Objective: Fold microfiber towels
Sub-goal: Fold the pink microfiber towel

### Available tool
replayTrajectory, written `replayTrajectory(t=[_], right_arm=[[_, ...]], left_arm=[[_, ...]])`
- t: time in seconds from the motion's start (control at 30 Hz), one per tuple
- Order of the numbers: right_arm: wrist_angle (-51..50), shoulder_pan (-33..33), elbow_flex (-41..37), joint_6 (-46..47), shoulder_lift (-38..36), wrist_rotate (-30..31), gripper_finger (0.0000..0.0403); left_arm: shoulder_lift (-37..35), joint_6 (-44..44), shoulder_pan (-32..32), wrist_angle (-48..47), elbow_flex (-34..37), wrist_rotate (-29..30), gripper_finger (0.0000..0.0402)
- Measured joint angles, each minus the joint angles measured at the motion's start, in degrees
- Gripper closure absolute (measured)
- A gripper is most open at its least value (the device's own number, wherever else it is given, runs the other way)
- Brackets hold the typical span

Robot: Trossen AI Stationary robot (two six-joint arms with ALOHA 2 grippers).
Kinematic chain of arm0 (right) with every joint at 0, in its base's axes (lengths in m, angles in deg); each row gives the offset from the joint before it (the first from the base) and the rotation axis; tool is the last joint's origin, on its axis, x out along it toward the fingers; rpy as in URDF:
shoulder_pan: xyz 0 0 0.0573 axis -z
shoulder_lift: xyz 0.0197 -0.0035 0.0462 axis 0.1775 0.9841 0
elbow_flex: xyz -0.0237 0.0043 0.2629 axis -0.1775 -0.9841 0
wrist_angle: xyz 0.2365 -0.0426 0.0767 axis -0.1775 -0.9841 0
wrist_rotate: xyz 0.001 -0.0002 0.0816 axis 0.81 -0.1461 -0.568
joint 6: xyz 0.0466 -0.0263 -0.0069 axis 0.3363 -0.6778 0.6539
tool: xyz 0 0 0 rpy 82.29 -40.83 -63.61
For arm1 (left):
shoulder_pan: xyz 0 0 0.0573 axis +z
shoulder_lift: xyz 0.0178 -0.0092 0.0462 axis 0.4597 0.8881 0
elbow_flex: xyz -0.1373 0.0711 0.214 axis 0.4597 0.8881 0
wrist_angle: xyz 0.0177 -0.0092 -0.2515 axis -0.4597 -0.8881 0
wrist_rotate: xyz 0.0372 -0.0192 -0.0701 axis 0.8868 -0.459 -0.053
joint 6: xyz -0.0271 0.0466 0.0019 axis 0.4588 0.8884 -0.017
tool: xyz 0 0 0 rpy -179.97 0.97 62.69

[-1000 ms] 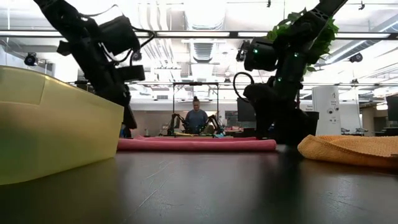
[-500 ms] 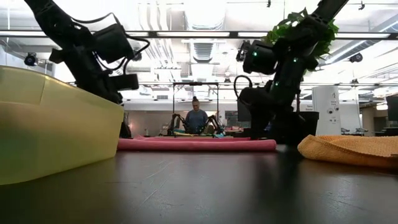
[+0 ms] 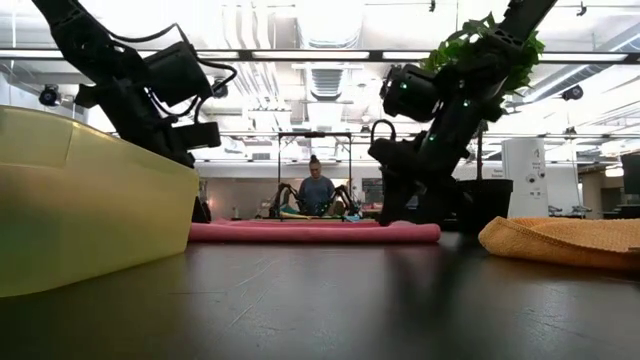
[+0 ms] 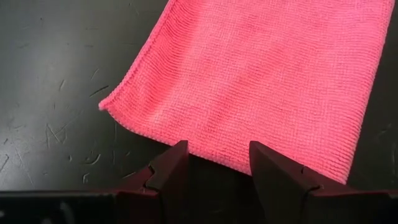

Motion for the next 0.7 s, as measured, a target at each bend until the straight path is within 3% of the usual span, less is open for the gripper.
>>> replayTrajectory(t=[0.33,0.7], right_arm=[[5.59,-0.63,-0.02,0.77,1.69,-0.49,0.019],[4.49,-0.19,-0.24,-2.95,0.97,-1.1,0.036]], left_arm=[[0.0,-0.02,0.0,0.05,0.0,0.0,0.0246],[0.0,1.24,0.0,-0.89,-0.02,1.95,0.0246]])
